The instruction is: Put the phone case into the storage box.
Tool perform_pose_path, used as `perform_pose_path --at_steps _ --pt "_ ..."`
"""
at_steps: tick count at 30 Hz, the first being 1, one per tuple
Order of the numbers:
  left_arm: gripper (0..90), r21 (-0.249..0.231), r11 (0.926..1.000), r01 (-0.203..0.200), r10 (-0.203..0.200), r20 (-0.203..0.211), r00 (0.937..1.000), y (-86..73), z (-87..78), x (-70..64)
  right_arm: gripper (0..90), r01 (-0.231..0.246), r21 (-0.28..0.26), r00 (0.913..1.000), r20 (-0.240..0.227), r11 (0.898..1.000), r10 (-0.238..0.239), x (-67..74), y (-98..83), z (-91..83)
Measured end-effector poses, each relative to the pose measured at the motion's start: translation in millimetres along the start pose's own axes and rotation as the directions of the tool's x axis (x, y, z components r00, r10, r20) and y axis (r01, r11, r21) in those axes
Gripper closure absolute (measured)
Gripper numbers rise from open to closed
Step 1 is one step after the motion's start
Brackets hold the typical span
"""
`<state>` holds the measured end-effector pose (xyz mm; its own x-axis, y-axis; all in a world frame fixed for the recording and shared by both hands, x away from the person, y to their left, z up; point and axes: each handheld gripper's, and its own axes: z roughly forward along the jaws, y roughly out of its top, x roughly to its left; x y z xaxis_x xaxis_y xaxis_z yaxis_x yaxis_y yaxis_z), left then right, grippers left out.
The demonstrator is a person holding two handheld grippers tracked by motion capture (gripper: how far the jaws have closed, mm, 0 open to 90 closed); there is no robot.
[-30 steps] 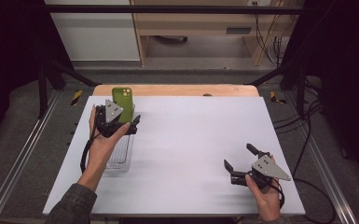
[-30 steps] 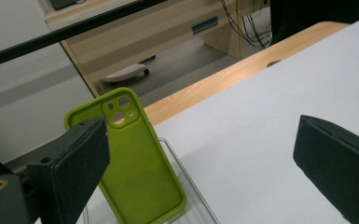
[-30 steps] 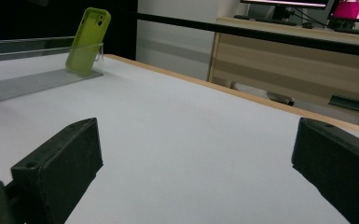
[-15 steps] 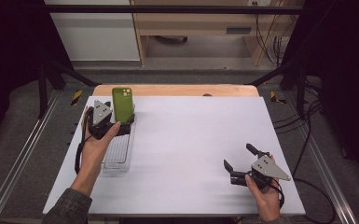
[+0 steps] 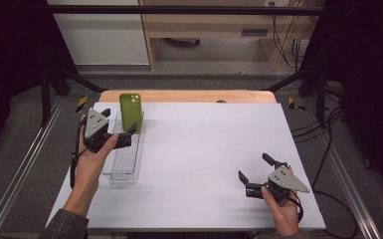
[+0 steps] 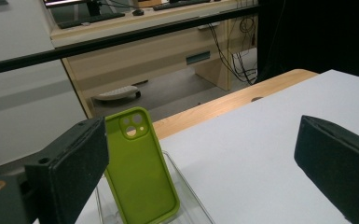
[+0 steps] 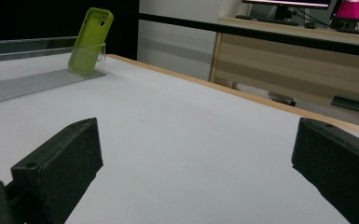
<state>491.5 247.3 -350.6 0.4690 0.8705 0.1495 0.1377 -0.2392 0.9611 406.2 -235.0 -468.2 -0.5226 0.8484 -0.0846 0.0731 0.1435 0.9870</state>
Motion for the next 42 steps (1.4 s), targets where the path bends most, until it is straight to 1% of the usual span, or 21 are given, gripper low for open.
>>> perform_pose_path --at_steps 2,11,19,23,25,30,35,38,42 --pt "3.0 -0.012 0.9999 0.009 -0.009 0.003 1.0000 -0.1 -4.3 0.9 1.8 -0.002 -0.001 1.0000 0.000 1.000 0.002 0.1 0.1 0.1" --pt "2.7 -0.064 0.9979 0.007 -0.007 0.005 1.0000 1.5 -22.8 4.1 1.7 -0.001 0.001 1.0000 0.000 1.000 0.001 0.1 0.0 0.1" --pt "2.7 -0.085 0.9963 0.012 -0.011 0.009 0.9999 -1.5 -37.8 6.6 1.7 -0.003 0.000 1.0000 0.001 1.000 0.003 0.2 0.3 -0.4" --pt "2.6 -0.094 0.9954 0.017 -0.017 0.010 0.9998 -6.0 -46.4 9.7 1.7 -0.004 0.002 1.0000 0.001 1.000 0.004 0.1 0.2 -0.2" --pt "2.6 -0.099 0.9946 0.030 -0.029 0.010 0.9995 -8.8 -50.6 12.0 1.8 -0.002 0.003 1.0000 0.001 1.000 0.002 0.2 0.1 0.0" --pt "2.5 -0.101 0.9939 0.045 -0.046 -0.008 0.9989 -17.2 -59.8 19.5 1.8 -0.001 0.003 1.0000 0.001 1.000 0.001 0.5 0.1 0.1" --pt "2.5 -0.118 0.9910 0.063 -0.066 -0.017 0.9977 -24.4 -68.3 25.6 1.8 0.000 0.006 1.0000 0.000 1.000 0.000 0.9 0.0 0.2" --pt "2.5 -0.123 0.9906 0.061 -0.064 -0.018 0.9978 -28.1 -73.3 28.2 1.8 0.000 0.006 1.0000 0.001 1.000 0.000 0.9 -0.1 0.4" --pt "2.5 -0.134 0.9886 0.070 -0.072 -0.016 0.9972 -31.2 -78.3 29.3 1.8 0.000 0.007 1.0000 0.001 1.000 0.000 1.0 -0.1 0.4"
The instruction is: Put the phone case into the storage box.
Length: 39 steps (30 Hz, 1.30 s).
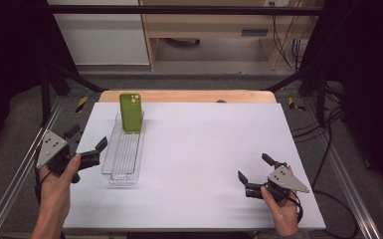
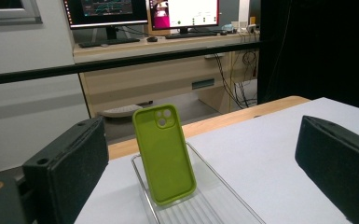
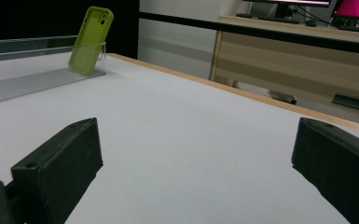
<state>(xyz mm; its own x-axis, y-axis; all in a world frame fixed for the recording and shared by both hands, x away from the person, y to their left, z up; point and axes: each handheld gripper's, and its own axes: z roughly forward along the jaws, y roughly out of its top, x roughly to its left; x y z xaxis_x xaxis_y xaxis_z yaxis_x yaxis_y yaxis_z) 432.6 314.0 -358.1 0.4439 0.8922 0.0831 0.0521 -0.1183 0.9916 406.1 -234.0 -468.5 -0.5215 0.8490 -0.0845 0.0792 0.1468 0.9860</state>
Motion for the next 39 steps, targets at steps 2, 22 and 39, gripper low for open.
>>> perform_pose_path --at_steps 2,22,39 --pt "2.4 -0.008 0.9999 0.007 -0.007 0.005 1.0000 -0.9 -2.7 0.3 1.8 0.000 0.001 1.0000 0.000 1.000 0.000 0.1 0.0 0.1" --pt "0.7 -0.049 0.9983 0.033 -0.031 0.049 0.9983 -21.9 -12.2 -10.8 1.8 0.003 0.004 1.0000 -0.003 1.000 -0.003 0.9 -0.1 0.5" --pt "0.7 -0.034 0.9992 0.021 -0.018 0.072 0.9973 -40.0 -11.4 -20.3 1.7 0.005 0.005 1.0000 0.001 1.000 -0.005 0.8 -0.3 0.6"
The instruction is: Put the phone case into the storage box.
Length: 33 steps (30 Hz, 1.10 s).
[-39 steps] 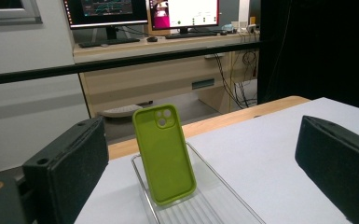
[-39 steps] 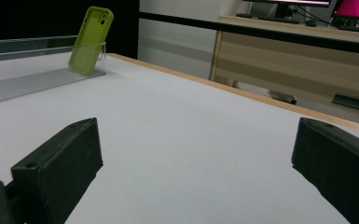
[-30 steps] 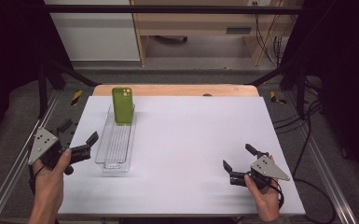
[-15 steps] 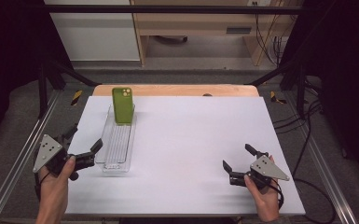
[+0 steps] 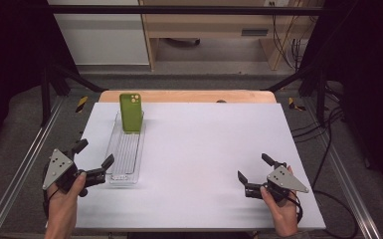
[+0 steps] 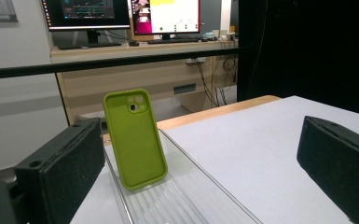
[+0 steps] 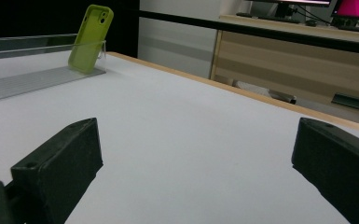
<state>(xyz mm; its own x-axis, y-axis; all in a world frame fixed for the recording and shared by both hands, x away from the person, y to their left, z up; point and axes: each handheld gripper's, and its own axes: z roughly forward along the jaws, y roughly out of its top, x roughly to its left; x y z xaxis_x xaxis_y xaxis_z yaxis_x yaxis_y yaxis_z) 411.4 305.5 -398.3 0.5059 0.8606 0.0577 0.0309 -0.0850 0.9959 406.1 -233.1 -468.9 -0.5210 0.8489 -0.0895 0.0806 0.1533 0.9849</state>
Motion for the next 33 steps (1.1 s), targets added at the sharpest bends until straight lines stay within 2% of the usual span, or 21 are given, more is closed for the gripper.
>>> perform_pose_path --at_steps 7,22,33 --pt "0.7 0.011 0.9999 0.006 -0.006 -0.004 1.0000 -6.1 -0.1 -0.9 1.7 -0.004 -0.001 1.0000 -0.006 1.000 0.004 -0.4 0.0 -0.2" --pt "0.7 -0.021 0.9998 0.001 -0.001 0.002 1.0000 -13.5 -6.1 -5.9 1.7 -0.004 -0.001 0.9999 -0.011 1.000 0.004 0.1 0.0 0.0" --pt "0.7 -0.014 0.9999 -0.001 0.001 -0.001 1.0000 -20.7 -9.1 -9.1 1.7 -0.003 -0.001 0.9998 -0.020 1.000 0.003 0.2 0.0 -0.1"
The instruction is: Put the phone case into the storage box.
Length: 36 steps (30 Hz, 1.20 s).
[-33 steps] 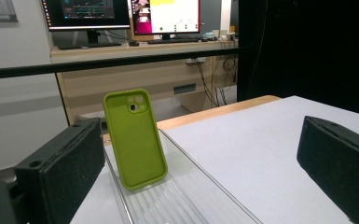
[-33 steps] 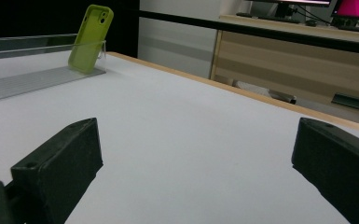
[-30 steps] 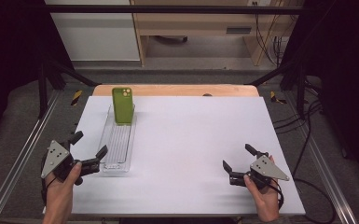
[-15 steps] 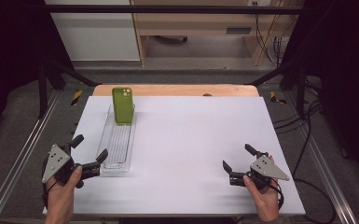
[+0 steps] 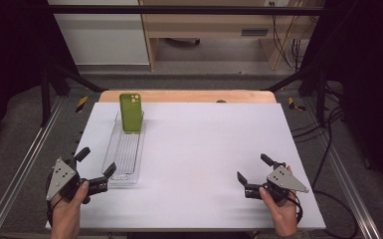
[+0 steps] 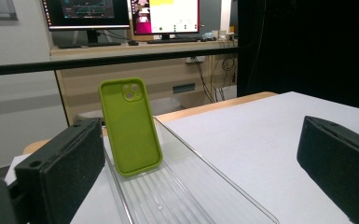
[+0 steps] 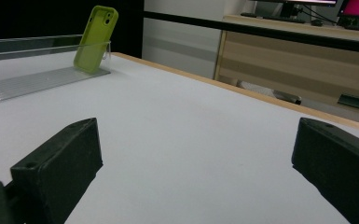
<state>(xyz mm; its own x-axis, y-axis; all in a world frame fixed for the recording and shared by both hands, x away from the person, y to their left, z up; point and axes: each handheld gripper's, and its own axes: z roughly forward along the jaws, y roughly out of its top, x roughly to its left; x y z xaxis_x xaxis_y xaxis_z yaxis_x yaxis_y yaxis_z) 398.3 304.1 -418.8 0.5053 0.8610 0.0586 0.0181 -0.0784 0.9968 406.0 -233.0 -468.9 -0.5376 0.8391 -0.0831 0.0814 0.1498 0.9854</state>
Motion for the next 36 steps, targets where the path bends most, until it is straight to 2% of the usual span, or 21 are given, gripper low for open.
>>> perform_pose_path --at_steps 5,20,31,36 --pt "0.7 0.013 0.9999 -0.009 0.009 0.005 0.9999 -3.7 -0.9 -0.3 1.7 -0.003 -0.001 1.0000 0.001 1.000 0.003 -0.2 0.0 -0.1" --pt "0.7 0.016 0.9999 0.000 -0.001 0.012 0.9999 -11.4 -8.8 -4.7 1.7 0.008 0.003 1.0000 0.004 1.000 -0.008 0.6 -0.3 0.5" --pt "0.7 -0.006 0.9997 0.024 -0.024 0.009 0.9997 -12.0 -12.8 -4.6 1.7 0.010 0.001 0.9999 0.004 1.000 -0.010 0.6 -0.3 0.3" --pt "0.7 0.000 0.9994 0.035 -0.035 0.003 0.9994 -18.9 -14.7 -5.0 1.7 0.010 0.002 0.9999 0.004 1.000 -0.010 0.6 -0.4 0.2"
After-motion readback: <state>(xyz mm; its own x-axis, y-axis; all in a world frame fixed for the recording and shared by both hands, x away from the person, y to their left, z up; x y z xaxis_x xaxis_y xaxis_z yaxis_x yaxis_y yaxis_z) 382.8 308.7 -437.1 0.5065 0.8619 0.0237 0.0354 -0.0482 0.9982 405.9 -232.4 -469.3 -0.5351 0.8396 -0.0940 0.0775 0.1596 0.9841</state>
